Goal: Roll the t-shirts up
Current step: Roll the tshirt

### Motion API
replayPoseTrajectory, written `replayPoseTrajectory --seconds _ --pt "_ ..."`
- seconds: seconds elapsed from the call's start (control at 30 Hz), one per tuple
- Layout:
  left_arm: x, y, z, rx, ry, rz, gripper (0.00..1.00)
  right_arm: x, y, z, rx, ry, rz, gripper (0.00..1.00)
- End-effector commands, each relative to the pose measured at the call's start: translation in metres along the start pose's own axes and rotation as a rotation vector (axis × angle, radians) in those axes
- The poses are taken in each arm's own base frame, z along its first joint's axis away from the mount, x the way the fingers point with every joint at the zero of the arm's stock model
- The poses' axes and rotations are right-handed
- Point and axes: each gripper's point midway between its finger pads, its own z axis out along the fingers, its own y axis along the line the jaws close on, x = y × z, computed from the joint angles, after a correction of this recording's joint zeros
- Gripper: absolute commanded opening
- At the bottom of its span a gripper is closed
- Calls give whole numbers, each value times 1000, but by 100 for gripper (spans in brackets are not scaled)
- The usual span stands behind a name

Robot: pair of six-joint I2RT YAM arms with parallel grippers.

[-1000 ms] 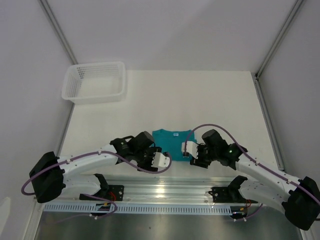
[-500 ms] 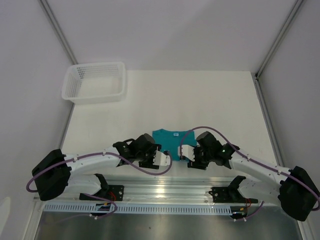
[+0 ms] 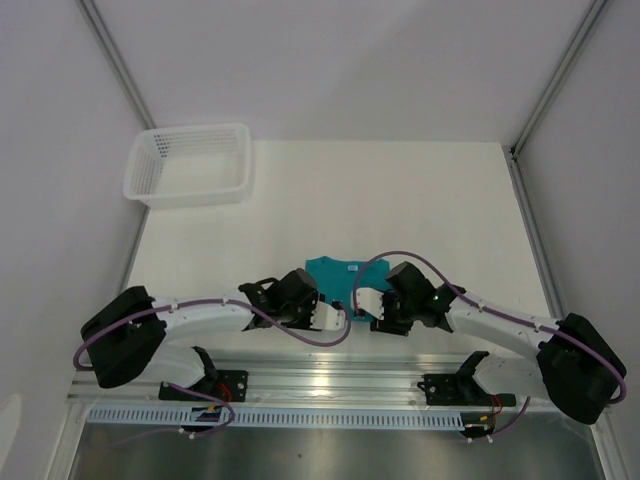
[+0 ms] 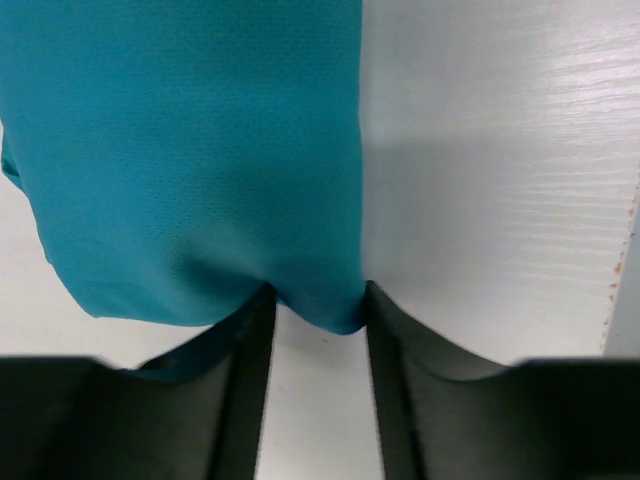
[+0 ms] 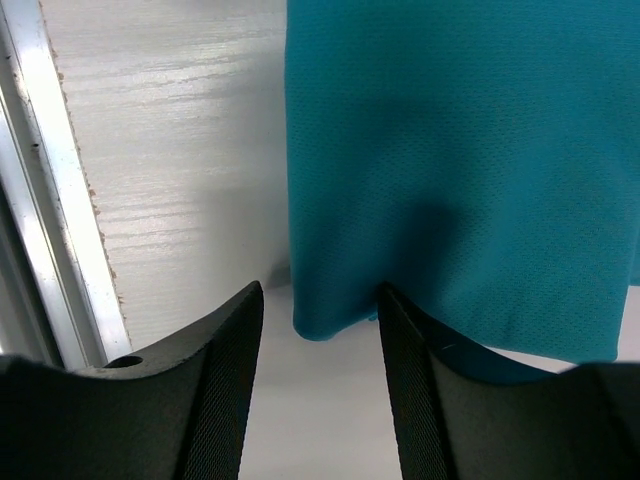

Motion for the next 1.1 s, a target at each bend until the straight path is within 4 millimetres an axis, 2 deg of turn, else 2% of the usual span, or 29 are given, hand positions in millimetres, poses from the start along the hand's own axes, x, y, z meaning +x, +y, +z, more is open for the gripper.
replayPoseTrajectory --seconds 0.0,0.03,0.13,0.23,0.3,0.37,0.4,0.43,0.53,0.6,0.67,0.7,0.77,0.8,0.87,0.93,1.0,1.07 --pt "2 6 5 -33 10 2 40 -12 -11 2 44 -35 7 52" --pt "5 7 6 -33 20 -5 32 -12 -13 2 52 -35 18 52" --pt "5 5 7 -26 19 -11 19 -14 -14 5 55 -38 50 51" --pt "2 7 5 -24 16 -22 10 -14 -15 7 56 -40 66 50" --pt "0 9 4 -25 14 -29 7 -16 -16 8 59 -43 71 47" --pt "-1 10 2 -19 14 -40 3 -18 -18 9 61 -47 75 35" --pt "-3 9 1 -8 4 -45 2 -17 -19 11 60 -45 80 29" --pt "-4 10 0 -1 1 -55 1 -18 -21 11 62 -47 92 18" --pt "-11 8 -6 47 -21 -96 1 -22 -25 10 47 -65 130 5" --pt "-16 4 -12 100 -38 -125 1 -27 -25 6 26 -90 146 0" --pt "-13 1 -18 143 -27 -167 1 -24 -24 0 1 -96 165 0" --pt "-14 -2 -20 178 -44 -187 1 -32 -22 -5 -30 -130 162 0" --pt "-16 -4 -25 218 -57 -211 1 -30 -14 -11 -84 -129 158 0" --pt "-12 -7 -30 251 -43 -233 1 -36 -13 -16 -101 -140 152 0" --pt "-19 -12 -38 314 -76 -249 1 -37 2 -23 -186 -146 147 0" --pt "-19 -15 -46 355 -72 -258 1 -42 9 -30 -235 -160 142 0" --pt "-24 -22 -54 412 -89 -259 1 -49 28 -39 -337 -183 162 0" --pt "-26 -28 -60 454 -94 -266 1 -51 35 -45 -384 -183 174 0"
